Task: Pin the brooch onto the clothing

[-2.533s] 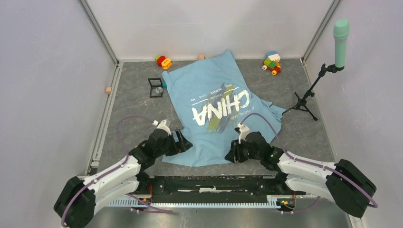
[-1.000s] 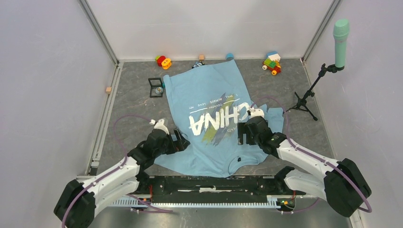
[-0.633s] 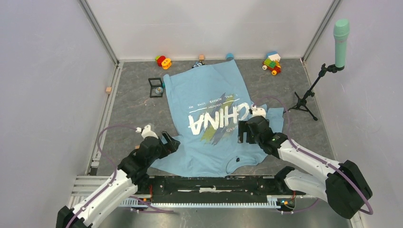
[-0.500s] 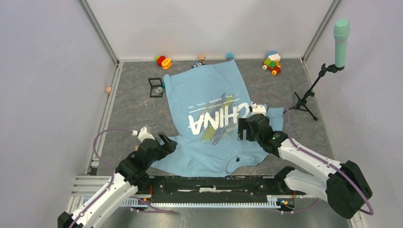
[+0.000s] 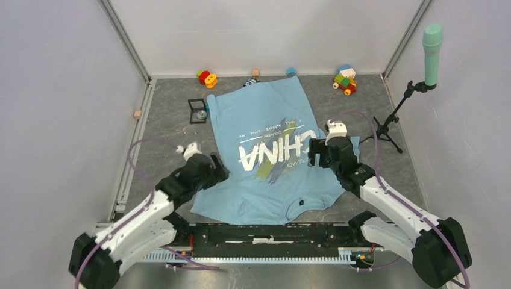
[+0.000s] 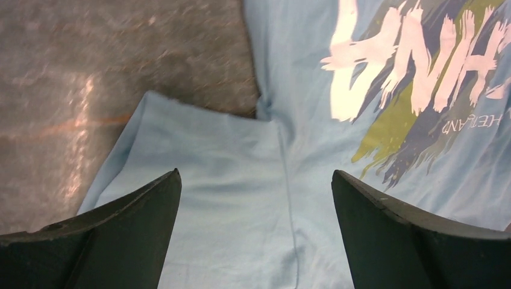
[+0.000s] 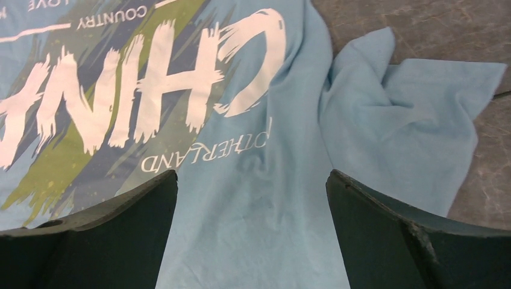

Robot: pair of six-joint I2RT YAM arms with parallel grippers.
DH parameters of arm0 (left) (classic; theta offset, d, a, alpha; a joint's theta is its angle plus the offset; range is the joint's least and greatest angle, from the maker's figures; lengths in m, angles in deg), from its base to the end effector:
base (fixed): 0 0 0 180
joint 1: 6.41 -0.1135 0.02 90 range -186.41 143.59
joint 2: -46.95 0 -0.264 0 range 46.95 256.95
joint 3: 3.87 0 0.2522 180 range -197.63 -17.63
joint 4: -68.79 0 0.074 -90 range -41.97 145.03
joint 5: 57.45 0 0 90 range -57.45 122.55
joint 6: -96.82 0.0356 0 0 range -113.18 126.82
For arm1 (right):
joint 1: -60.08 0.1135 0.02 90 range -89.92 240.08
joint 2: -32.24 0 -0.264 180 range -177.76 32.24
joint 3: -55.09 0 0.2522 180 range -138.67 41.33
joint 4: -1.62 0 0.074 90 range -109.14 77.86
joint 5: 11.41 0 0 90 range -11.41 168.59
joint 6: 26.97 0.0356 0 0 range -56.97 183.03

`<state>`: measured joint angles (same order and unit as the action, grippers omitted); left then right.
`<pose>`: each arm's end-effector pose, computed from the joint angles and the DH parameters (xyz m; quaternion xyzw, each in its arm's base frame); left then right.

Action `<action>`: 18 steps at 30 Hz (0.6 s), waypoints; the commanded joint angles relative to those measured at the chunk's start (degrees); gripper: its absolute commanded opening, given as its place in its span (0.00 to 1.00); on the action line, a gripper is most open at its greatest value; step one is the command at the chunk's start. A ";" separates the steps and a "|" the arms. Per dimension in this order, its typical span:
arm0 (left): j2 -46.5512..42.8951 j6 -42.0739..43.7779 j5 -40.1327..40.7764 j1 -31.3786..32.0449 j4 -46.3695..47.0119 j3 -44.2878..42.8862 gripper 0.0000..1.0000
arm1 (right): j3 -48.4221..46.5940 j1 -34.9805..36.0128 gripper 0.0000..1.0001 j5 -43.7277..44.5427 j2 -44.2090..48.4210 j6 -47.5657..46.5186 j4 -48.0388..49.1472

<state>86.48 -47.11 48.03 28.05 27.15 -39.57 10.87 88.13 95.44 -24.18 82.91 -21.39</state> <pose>0.1241 -0.0736 0.1875 -0.2054 0.8952 -0.1724 0.3561 0.1891 0.0891 0.2178 0.0047 0.8808 0.0660 0.4688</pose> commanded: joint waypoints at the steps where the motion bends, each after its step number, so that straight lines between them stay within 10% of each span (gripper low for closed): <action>1: 15.73 11.40 -0.98 -0.27 4.21 -11.27 1.00 | 2.28 -0.10 0.98 -5.21 1.18 -3.38 5.29; 10: 38.26 24.48 0.22 -0.60 9.74 -20.59 0.65 | 7.23 -0.11 0.96 -4.57 7.83 -4.98 5.12; 18: 36.82 22.49 2.05 -0.61 12.40 -15.75 0.61 | 10.99 -0.13 0.96 -6.12 11.81 -1.92 5.32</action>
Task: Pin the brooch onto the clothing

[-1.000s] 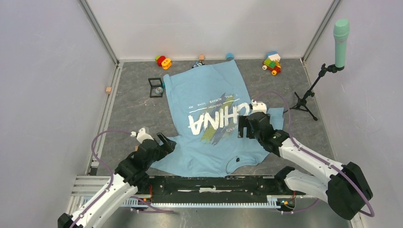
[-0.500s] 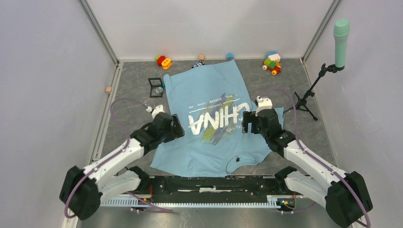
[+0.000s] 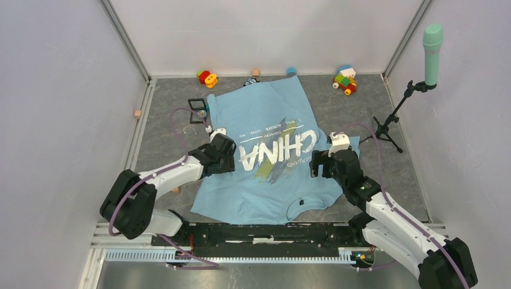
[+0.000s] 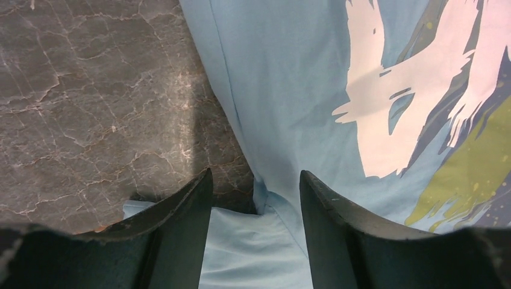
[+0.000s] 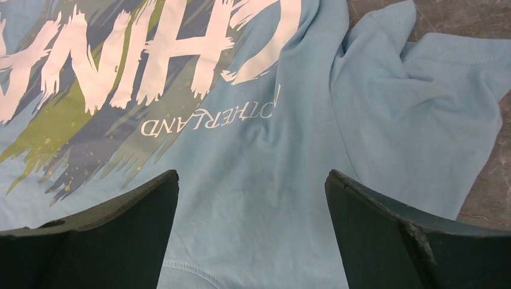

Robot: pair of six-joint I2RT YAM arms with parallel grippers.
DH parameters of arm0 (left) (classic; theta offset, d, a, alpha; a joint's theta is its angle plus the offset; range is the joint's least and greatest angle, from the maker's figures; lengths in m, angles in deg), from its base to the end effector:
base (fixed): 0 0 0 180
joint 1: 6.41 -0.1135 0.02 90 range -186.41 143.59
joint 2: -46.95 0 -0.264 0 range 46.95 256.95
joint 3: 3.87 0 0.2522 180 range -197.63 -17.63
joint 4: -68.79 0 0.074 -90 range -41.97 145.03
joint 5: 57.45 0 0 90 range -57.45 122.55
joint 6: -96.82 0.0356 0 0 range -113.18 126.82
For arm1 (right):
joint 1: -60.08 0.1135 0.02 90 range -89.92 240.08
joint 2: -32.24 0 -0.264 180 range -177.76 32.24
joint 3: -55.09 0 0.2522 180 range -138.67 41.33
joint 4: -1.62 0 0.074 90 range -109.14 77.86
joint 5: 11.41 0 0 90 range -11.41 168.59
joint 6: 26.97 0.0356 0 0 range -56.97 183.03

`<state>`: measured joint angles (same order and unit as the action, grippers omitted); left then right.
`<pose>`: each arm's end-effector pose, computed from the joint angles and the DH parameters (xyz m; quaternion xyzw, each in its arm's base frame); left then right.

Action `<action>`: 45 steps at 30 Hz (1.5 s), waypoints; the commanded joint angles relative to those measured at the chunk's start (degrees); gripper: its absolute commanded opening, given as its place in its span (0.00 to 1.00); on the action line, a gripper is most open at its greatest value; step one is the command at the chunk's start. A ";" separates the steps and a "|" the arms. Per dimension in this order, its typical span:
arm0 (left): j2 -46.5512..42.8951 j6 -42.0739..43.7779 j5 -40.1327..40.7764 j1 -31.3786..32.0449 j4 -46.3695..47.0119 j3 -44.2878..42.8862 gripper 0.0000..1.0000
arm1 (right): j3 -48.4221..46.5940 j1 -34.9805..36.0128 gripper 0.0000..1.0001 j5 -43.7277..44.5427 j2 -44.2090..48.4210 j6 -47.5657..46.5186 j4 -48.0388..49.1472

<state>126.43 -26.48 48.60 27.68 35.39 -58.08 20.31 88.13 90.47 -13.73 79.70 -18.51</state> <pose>0.2176 -0.1354 0.1730 -0.0311 0.9537 -0.0365 0.2970 0.1596 0.0767 0.1978 -0.0355 0.8678 0.1020 0.4850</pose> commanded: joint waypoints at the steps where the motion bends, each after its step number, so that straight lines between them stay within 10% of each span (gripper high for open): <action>1: -3.61 1.41 0.62 -0.19 4.83 3.88 0.59 | 1.89 -0.10 0.96 -1.50 1.29 1.29 2.58; 9: -5.11 -1.41 -4.07 -0.24 9.88 9.74 0.44 | 1.54 -0.11 0.95 1.51 1.29 -0.15 0.50; 18: -7.81 -5.59 -0.19 -3.37 5.97 11.22 0.04 | 1.29 -0.11 0.96 3.79 4.56 0.16 -2.72; 27: -11.49 -6.99 -0.46 -6.25 5.28 13.50 0.02 | 0.21 -0.10 0.98 10.63 4.36 0.81 -6.43; 30: -13.37 -5.71 -1.88 -6.38 5.67 13.28 0.15 | -0.40 -1.30 0.98 13.77 3.07 0.82 -7.63; 36: -15.62 -0.79 -6.68 -6.31 -0.66 6.10 0.91 | 0.22 -10.74 0.98 7.91 1.68 0.83 -4.81; 45: -20.35 6.08 -18.99 -6.38 -13.43 -11.68 1.00 | 1.29 -27.49 0.84 -0.23 -4.01 1.06 3.94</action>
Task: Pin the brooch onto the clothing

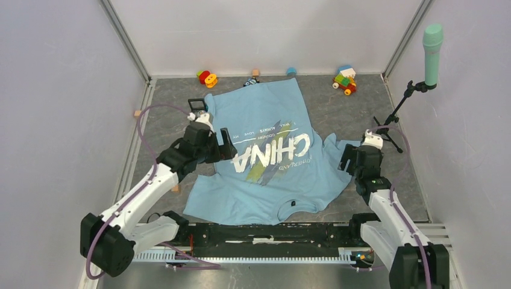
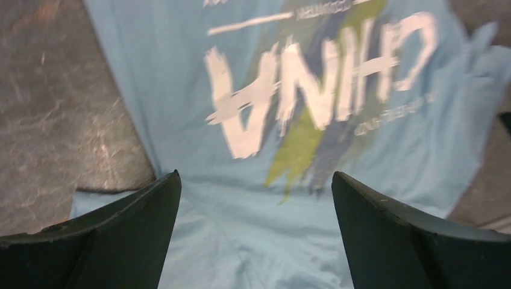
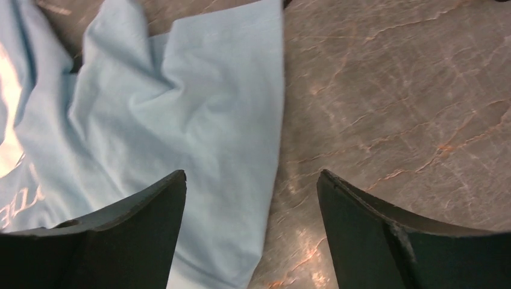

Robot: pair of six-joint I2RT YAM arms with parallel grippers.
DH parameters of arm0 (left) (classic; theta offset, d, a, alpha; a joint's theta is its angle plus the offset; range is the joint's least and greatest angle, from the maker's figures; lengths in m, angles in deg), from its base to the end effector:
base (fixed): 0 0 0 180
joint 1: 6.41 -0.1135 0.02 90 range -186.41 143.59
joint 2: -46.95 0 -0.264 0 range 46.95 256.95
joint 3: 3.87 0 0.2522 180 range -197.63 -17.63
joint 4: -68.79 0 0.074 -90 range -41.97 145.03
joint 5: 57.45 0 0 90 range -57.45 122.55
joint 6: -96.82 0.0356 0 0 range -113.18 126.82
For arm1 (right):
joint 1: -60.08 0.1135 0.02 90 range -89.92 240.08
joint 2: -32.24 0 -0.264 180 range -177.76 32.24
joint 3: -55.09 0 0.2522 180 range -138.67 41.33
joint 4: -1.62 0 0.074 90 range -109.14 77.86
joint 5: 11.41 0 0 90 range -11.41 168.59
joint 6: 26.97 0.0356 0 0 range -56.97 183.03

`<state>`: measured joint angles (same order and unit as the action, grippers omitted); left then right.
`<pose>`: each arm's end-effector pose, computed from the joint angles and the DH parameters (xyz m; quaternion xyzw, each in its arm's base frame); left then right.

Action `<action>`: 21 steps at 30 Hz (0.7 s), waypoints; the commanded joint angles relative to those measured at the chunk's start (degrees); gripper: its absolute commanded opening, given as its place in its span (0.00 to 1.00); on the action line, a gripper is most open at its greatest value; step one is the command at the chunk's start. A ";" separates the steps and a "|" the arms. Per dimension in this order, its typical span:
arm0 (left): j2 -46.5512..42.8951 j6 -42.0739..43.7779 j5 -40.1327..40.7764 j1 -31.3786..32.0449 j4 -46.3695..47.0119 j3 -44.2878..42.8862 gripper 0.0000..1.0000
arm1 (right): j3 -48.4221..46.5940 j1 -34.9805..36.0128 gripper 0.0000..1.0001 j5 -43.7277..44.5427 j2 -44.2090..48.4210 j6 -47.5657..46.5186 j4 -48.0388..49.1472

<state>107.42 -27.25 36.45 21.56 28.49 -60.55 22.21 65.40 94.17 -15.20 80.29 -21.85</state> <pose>0.1956 -0.1011 0.2503 -0.0622 0.9183 -0.1740 0.3502 0.1710 0.0063 0.1778 0.1517 0.8796 -0.0345 0.4495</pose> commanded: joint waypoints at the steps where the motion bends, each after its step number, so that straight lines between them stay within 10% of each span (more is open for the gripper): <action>1: -1.00 8.38 -6.84 -0.23 -8.73 -12.16 1.00 | -0.45 -7.02 0.80 -4.83 -3.78 0.45 8.51; 21: -7.40 14.90 -1.84 -0.37 -3.03 -9.02 1.00 | -1.02 -17.82 0.46 -18.43 -20.05 -4.70 24.39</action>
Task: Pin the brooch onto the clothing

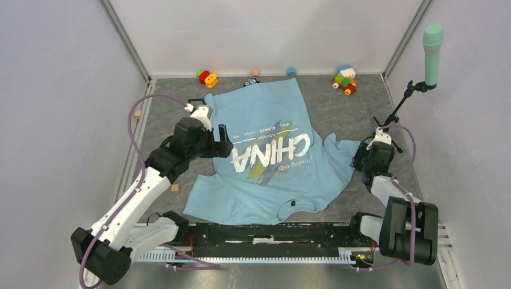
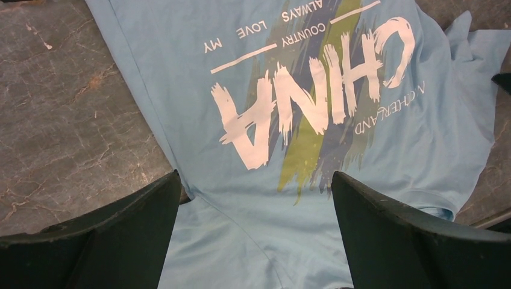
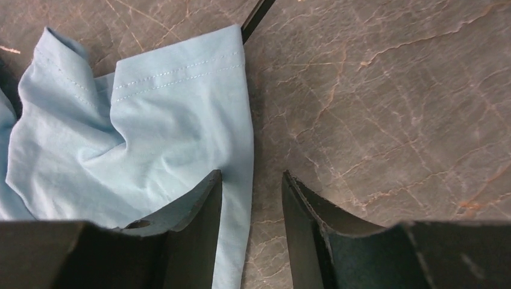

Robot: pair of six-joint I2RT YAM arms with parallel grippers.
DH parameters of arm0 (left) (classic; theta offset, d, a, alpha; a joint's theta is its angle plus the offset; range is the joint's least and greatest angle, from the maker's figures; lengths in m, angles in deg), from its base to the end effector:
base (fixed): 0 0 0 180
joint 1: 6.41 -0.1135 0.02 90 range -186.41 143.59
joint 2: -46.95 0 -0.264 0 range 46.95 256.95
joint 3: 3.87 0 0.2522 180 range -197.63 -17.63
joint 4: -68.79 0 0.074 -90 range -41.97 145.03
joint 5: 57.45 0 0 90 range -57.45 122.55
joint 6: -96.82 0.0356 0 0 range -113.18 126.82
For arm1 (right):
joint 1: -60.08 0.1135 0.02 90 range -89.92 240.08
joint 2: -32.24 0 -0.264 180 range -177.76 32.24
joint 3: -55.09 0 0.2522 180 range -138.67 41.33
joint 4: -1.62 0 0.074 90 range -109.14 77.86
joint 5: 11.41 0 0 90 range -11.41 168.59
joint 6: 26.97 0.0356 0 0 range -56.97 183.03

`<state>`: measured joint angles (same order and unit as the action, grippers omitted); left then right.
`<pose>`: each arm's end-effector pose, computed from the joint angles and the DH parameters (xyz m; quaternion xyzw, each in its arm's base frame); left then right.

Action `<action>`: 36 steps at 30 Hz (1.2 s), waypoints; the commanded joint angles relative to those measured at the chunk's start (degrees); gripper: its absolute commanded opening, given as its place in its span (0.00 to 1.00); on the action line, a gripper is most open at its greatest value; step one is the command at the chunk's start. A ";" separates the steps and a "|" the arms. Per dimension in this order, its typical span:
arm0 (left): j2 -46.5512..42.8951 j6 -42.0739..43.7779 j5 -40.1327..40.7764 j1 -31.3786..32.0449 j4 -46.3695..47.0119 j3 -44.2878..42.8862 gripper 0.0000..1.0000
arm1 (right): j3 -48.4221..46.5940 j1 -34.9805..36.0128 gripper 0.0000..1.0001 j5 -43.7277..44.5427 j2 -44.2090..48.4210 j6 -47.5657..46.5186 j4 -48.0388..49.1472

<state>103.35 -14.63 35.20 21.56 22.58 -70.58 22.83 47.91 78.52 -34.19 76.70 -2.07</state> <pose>0.1869 -0.0974 0.3143 0.0401 0.8895 -0.1713 0.4216 0.2049 -0.0442 0.1466 0.2006 0.8756 0.0063 0.4394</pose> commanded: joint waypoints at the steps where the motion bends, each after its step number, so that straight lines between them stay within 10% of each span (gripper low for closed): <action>1: -3.75 2.31 -0.55 -0.37 2.98 1.24 1.00 | -1.64 -0.34 0.46 -2.82 -1.20 -1.27 4.97; 13: -4.05 2.03 -2.39 -0.35 2.73 1.71 1.00 | -5.20 -0.56 0.40 -2.12 -7.44 -2.25 7.02; 21: -5.25 2.03 -2.39 -0.32 2.72 1.97 1.00 | -5.65 -0.76 0.00 5.33 -6.99 -1.89 0.35; 36: -5.97 1.77 -4.15 -0.37 2.83 2.16 1.00 | -0.95 -3.12 0.00 21.83 2.57 2.22 -7.60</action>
<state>98.54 -14.55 32.28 21.56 23.44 -68.77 20.71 45.51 95.22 -33.25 77.16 -8.48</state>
